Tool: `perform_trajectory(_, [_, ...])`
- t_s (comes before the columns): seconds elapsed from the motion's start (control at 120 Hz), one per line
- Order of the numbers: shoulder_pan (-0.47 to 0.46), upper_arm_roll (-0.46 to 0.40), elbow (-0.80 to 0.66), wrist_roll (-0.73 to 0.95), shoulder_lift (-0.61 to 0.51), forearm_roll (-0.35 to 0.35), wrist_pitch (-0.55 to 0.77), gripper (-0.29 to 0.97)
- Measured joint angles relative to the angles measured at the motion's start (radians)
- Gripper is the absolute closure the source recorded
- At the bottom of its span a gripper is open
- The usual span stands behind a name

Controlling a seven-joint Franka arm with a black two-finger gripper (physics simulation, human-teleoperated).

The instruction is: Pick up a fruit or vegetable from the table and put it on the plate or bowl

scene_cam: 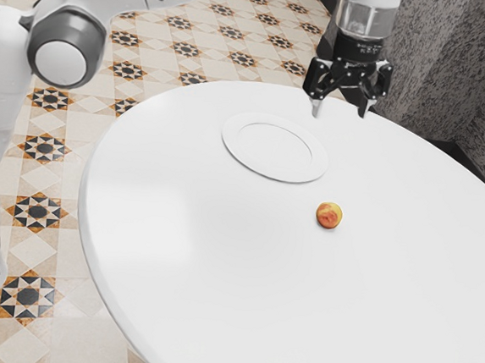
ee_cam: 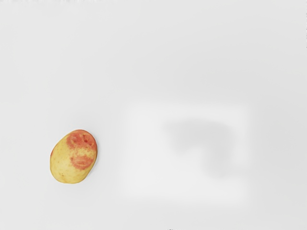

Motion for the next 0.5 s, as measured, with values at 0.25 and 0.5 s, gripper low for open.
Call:
perform_trajectory(0.25, [0.001,0.001,-0.014,0.174,0.035,-0.012,0.024,0.0])
perform_trajectory(0.5, [0.019,0.011,-0.175,0.295,0.08,-0.063,0.036,0.0])
